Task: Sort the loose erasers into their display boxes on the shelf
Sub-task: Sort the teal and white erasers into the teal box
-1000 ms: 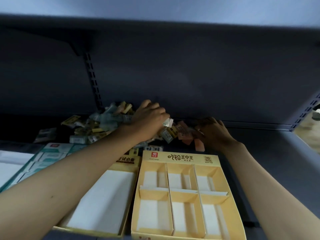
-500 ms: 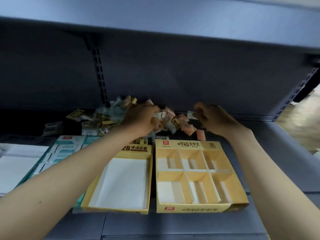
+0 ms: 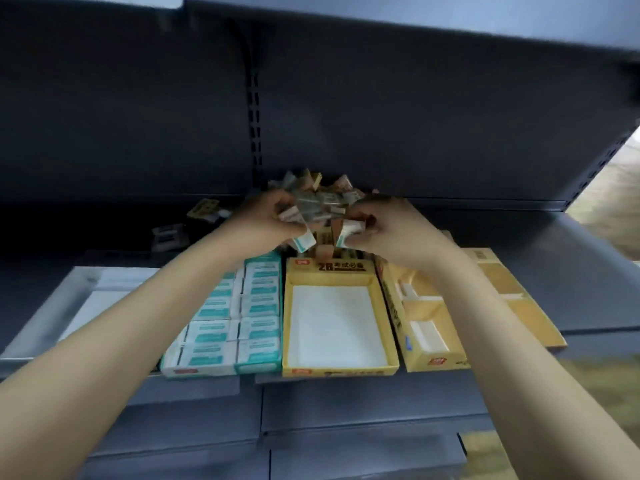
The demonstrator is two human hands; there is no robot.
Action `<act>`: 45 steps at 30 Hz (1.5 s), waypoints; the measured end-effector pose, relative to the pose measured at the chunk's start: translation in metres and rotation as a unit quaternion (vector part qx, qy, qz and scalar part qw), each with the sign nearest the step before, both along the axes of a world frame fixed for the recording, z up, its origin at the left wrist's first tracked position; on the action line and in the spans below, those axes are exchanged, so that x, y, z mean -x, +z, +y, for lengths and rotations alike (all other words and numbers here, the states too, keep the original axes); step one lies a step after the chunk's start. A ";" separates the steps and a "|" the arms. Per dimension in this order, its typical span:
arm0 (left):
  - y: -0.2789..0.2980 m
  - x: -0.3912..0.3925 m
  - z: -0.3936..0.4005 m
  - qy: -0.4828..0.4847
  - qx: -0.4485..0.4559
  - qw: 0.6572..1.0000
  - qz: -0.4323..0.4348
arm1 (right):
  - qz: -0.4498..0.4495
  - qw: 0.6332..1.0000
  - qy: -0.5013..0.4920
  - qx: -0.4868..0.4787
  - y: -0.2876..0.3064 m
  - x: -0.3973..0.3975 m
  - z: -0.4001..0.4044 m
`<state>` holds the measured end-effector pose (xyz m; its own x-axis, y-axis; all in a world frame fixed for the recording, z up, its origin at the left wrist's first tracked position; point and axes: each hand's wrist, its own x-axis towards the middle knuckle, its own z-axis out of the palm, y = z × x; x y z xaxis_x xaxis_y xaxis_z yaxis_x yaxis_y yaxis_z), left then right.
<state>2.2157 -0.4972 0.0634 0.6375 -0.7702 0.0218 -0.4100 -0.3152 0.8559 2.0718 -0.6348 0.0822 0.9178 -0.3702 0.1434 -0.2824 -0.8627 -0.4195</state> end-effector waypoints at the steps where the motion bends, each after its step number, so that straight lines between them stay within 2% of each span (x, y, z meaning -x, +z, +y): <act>1: 0.000 -0.004 0.010 0.000 -0.010 1.000 -0.022 | -0.002 1.000 0.004 -0.015 0.000 -0.003 0.010; 3: 0.000 -0.012 0.027 0.006 -0.027 0.998 -0.059 | -0.018 0.998 0.011 -0.062 -0.003 -0.010 0.026; 7: -0.004 -0.028 0.055 -0.004 -0.022 0.998 -0.059 | -0.012 0.990 0.029 -0.140 -0.011 -0.027 0.046; 10: -0.008 -0.041 0.071 0.003 0.005 1.000 -0.021 | -0.005 0.975 0.061 -0.214 -0.016 -0.037 0.060; 13: -0.011 -0.047 0.086 0.010 0.028 1.000 0.008 | -0.009 0.944 0.077 -0.320 -0.020 -0.044 0.072; 16: -0.012 -0.051 0.101 0.000 0.060 0.998 0.028 | -0.010 0.935 0.082 -0.346 -0.025 -0.050 0.081; 20: -0.009 -0.056 0.121 -0.026 0.052 0.998 0.034 | -0.032 0.923 0.064 -0.379 -0.027 -0.053 0.088; 23: -0.008 -0.055 0.133 -0.037 0.065 0.995 0.066 | -0.031 0.928 0.061 -0.366 -0.026 -0.054 0.095; 28: -0.010 -0.048 0.147 -0.026 0.065 0.996 0.049 | -0.044 0.938 0.058 -0.339 -0.029 -0.053 0.112; 33: -0.013 -0.034 0.153 -0.016 0.071 0.995 0.068 | -0.059 0.938 0.036 -0.340 -0.031 -0.051 0.129; 37: -0.018 -0.023 0.159 -0.014 0.055 0.998 0.042 | -0.043 0.969 0.040 -0.241 -0.029 -0.042 0.130; 45: -0.033 0.000 0.159 -0.018 0.015 1.000 0.019 | -0.011 0.988 -0.010 -0.156 -0.044 -0.012 0.124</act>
<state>2.2159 -0.3383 0.0303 0.6098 -0.7923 0.0214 -0.3884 -0.2751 0.8795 2.0842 -0.5109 0.0386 0.9075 -0.4183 0.0398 -0.2859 -0.6842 -0.6709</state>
